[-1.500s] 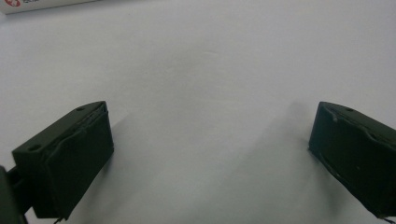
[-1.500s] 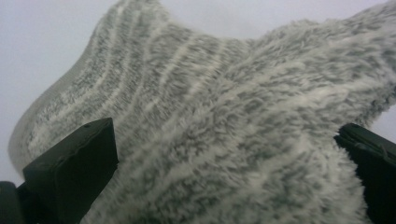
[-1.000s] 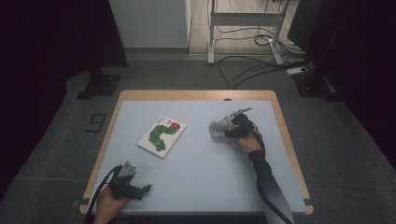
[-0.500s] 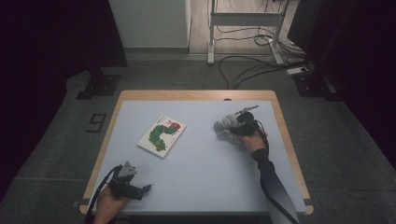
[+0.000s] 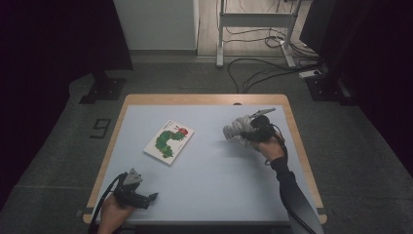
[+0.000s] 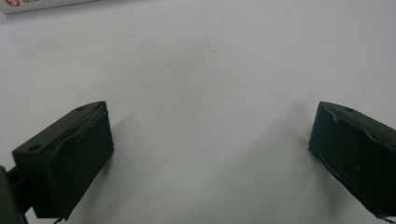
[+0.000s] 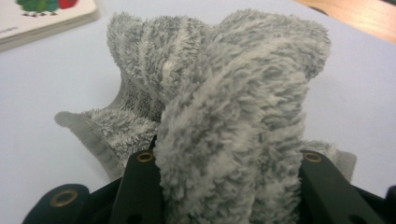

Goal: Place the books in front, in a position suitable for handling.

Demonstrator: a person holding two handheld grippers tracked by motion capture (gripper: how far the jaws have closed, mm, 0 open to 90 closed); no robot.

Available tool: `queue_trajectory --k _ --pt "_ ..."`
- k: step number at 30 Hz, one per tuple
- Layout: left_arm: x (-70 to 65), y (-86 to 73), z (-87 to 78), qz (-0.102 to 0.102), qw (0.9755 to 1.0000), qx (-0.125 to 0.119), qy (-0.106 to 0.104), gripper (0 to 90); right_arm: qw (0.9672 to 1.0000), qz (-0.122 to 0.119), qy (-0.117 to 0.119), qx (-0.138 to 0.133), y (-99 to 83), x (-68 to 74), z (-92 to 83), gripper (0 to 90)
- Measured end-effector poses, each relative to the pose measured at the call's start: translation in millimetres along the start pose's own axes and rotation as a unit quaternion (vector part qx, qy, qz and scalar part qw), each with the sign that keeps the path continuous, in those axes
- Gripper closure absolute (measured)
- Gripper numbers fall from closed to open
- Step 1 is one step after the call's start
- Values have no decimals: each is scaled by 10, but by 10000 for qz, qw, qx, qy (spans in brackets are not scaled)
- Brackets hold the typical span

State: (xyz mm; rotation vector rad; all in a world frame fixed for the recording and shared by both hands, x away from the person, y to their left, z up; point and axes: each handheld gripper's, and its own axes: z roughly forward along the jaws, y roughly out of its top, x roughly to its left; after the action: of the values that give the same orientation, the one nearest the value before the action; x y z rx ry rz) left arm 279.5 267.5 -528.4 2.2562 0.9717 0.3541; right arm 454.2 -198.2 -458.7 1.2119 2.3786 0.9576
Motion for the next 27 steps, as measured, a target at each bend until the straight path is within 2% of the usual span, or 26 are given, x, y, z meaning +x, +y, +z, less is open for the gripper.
queue_trajectory --k 13,27 --pt "0 0 0 0 10000 1 0 0 9996 -142 146 -211 -119 85 -449 590" --pt "-1 0 -1 -4 10000 4 -2 0 9992 -118 219 -309 -419 111 -813 588"
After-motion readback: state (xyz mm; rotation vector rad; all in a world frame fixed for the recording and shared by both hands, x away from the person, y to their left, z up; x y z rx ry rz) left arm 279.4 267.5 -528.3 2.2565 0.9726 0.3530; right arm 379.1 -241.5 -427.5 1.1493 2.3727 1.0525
